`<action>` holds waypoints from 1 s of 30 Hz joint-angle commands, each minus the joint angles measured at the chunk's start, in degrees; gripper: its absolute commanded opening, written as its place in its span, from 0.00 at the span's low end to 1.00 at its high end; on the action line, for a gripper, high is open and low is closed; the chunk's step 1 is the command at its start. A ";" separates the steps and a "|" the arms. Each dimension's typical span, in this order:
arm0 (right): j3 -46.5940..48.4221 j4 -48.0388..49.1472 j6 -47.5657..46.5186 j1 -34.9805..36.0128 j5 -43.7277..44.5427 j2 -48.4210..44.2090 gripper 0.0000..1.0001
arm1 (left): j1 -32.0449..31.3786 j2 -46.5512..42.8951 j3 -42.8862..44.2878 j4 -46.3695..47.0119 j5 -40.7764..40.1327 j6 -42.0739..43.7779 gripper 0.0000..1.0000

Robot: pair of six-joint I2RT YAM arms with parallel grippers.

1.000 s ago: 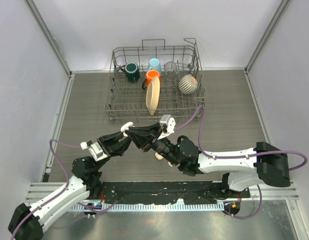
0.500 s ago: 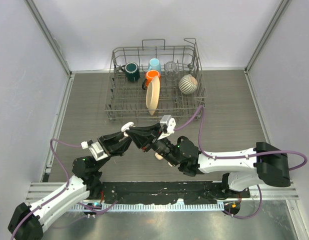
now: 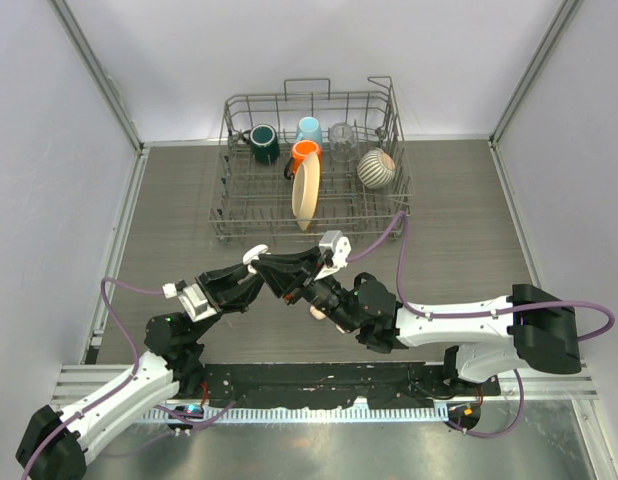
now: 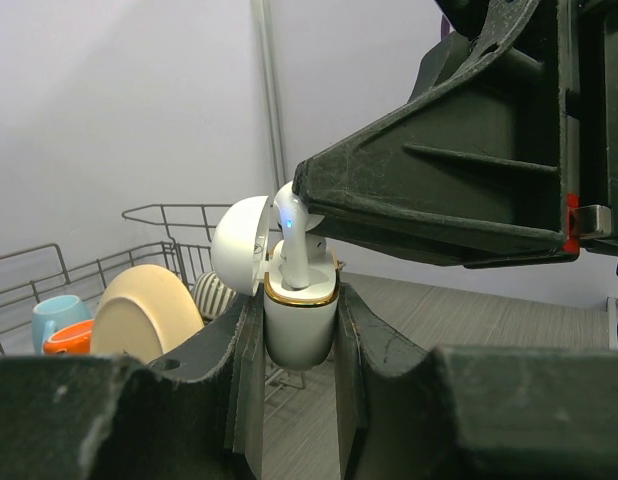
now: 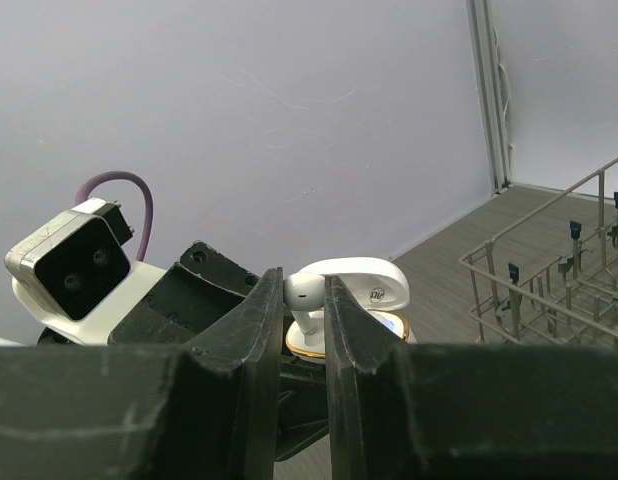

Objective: Insert the wireless bluetooth earbuds into the charging case
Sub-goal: Place the earbud in the charging case.

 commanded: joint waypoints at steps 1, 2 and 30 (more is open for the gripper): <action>-0.01 0.20 -1.27 0.22 2.66 -0.54 0.01 | 0.15 -0.81 -1.01 4.58 -0.31 0.40 0.00; 0.08 0.28 -1.36 0.22 3.01 -0.37 0.01 | 0.15 -0.81 -1.01 4.58 -0.31 0.40 0.00; 0.87 1.69 -3.20 0.66 4.95 2.35 0.01 | 0.15 0.69 -0.74 6.07 0.57 -0.48 0.00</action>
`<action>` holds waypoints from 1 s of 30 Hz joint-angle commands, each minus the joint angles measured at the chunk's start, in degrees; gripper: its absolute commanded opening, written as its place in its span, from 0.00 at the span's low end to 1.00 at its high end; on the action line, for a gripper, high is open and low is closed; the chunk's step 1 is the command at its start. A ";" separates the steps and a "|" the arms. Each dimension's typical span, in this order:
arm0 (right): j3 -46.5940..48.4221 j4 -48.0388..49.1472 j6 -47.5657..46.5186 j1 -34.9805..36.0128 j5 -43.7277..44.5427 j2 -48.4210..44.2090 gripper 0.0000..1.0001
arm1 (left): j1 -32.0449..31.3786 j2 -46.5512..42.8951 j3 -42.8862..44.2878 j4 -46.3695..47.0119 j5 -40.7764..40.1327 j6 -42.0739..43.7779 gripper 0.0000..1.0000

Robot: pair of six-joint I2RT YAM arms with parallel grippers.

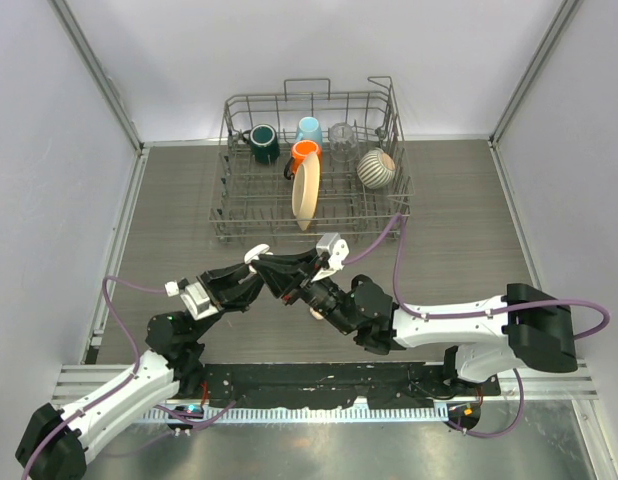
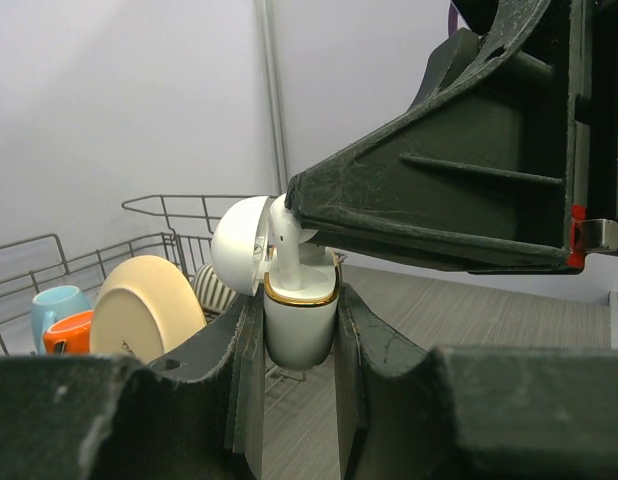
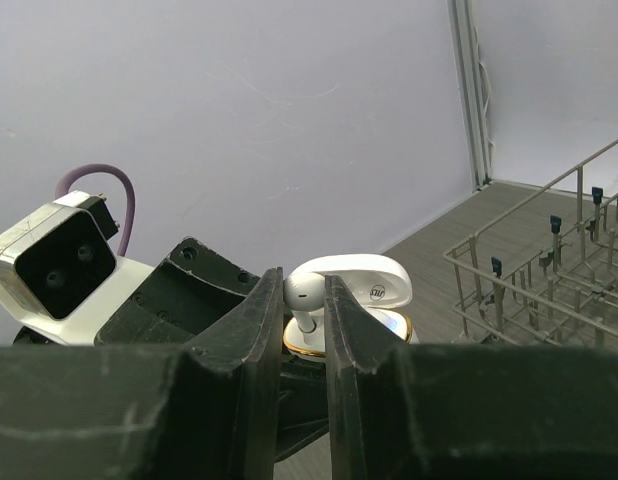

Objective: Insert the wireless bluetooth earbuds into the charging case
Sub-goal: Place the earbud in the charging case.

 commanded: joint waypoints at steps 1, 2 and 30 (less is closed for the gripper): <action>0.76 1.08 -1.61 0.22 2.28 1.28 0.01 | 0.15 -0.34 -0.64 6.14 0.53 -0.50 0.00; 0.67 1.08 -1.61 0.31 2.28 1.20 0.01 | 0.15 -0.43 -0.72 6.14 0.44 -0.42 0.00; -1.26 -4.63 -1.88 1.36 3.95 -3.64 0.36 | 0.15 -1.31 -1.07 6.05 0.00 -0.94 0.00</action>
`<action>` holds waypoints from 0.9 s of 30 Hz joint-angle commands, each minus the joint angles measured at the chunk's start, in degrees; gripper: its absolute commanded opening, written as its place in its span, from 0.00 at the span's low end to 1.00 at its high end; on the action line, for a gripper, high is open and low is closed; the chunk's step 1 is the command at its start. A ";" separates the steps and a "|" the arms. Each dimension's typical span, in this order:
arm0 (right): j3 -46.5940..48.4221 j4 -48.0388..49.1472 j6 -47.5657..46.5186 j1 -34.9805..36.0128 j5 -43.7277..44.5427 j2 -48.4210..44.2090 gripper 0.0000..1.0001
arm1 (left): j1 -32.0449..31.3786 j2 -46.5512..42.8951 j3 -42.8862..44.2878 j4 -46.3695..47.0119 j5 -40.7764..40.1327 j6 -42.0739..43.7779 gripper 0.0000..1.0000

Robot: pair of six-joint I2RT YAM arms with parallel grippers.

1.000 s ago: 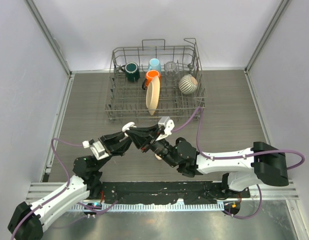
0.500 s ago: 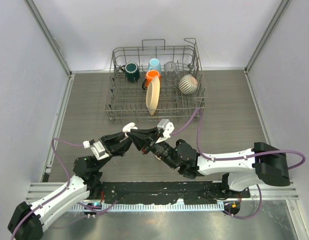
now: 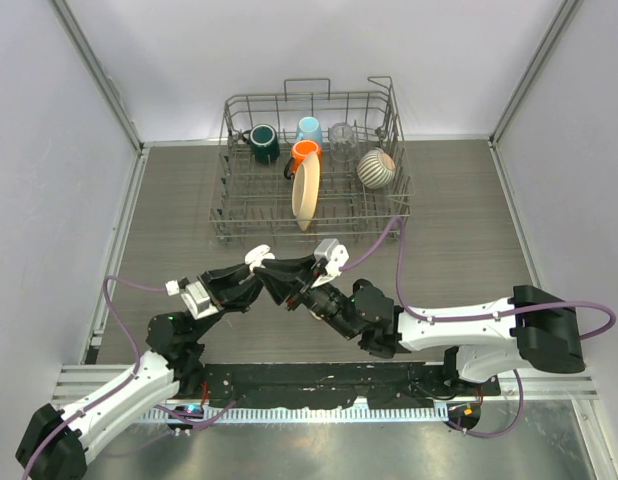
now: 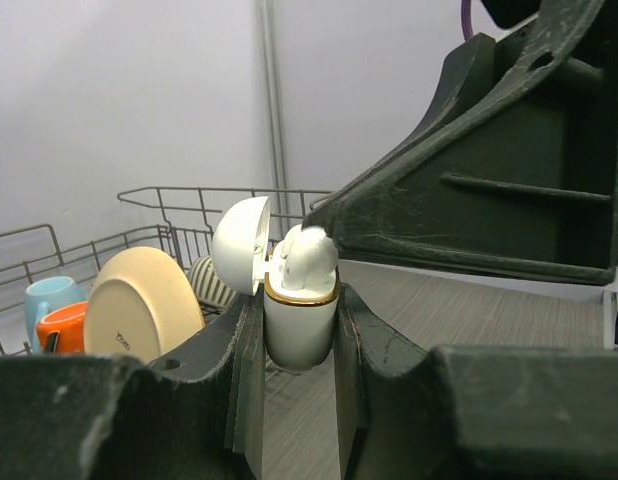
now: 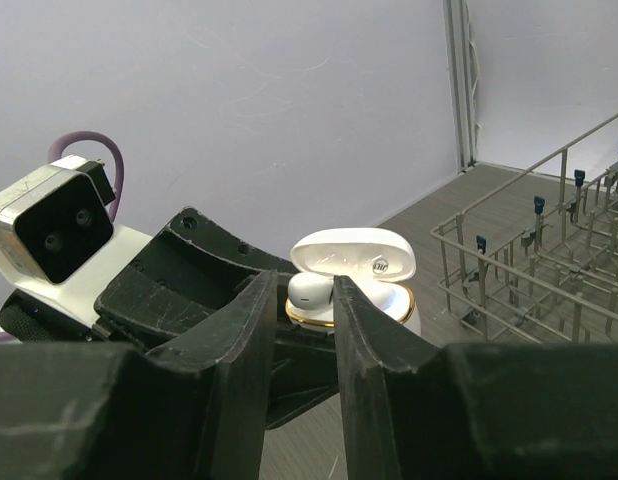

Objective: Insert the wireless bluetooth earbuds into the charging case
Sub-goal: Place the earbud in the charging case, then close the charging case.

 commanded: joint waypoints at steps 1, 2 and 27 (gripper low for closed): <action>-0.08 -1.27 0.57 0.12 1.66 -1.98 0.38 | 0.11 -1.09 -0.64 6.42 0.11 0.06 0.00; 0.27 -1.44 0.57 0.12 1.31 -1.98 0.43 | 0.11 -1.09 -0.64 6.42 0.11 0.06 0.00; 3.17 -11.95 5.67 0.03 6.83 -13.22 0.71 | 0.11 -3.02 -0.55 1.68 -0.68 1.91 0.00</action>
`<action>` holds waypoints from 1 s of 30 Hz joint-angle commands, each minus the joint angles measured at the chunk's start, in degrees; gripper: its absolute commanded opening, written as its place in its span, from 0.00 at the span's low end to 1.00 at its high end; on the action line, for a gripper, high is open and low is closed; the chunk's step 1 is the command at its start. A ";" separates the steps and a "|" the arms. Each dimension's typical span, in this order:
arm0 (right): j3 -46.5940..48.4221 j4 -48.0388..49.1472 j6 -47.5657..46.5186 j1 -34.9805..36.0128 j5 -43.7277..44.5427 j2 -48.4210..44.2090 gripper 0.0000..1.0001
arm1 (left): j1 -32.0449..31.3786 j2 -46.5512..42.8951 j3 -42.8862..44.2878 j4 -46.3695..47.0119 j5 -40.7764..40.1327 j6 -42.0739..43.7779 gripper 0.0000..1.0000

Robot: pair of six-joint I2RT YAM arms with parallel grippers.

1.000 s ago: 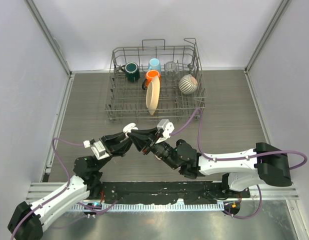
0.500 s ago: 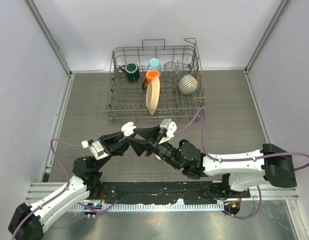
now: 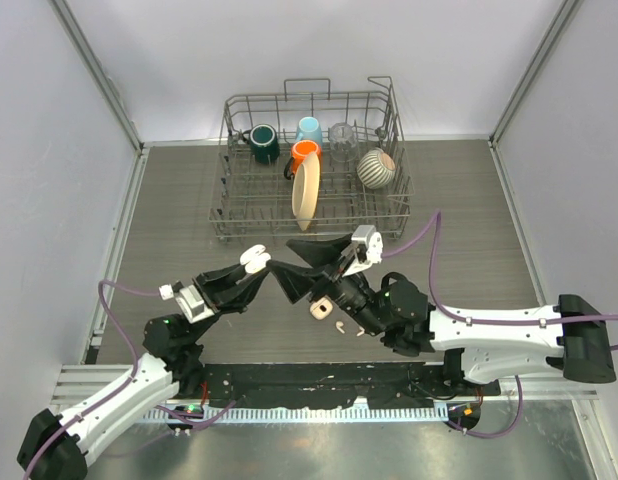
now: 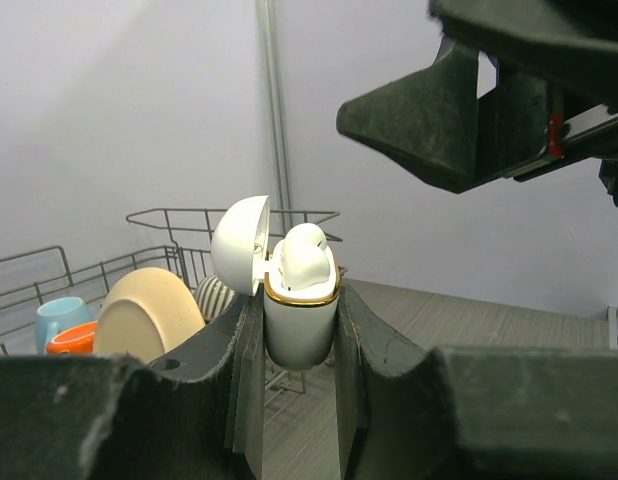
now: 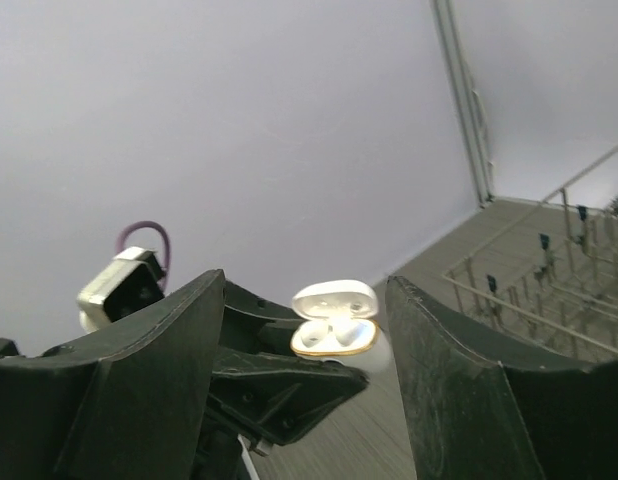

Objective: Insert the wireless bluetooth earbuds into the charging case
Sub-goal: Close the charging case.

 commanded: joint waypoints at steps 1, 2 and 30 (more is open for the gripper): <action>4.20 -8.57 1.10 -0.19 8.54 -2.08 0.71 | -0.11 -0.77 -0.55 1.46 -0.20 1.73 0.00; 4.64 -10.07 0.67 -0.36 9.33 -2.43 0.72 | -0.11 -0.68 -0.46 1.45 -0.03 1.82 0.00; 34.88 -64.05 17.36 -20.49 -14.82 9.26 0.83 | -0.11 -1.39 0.86 -3.38 7.80 -0.64 0.00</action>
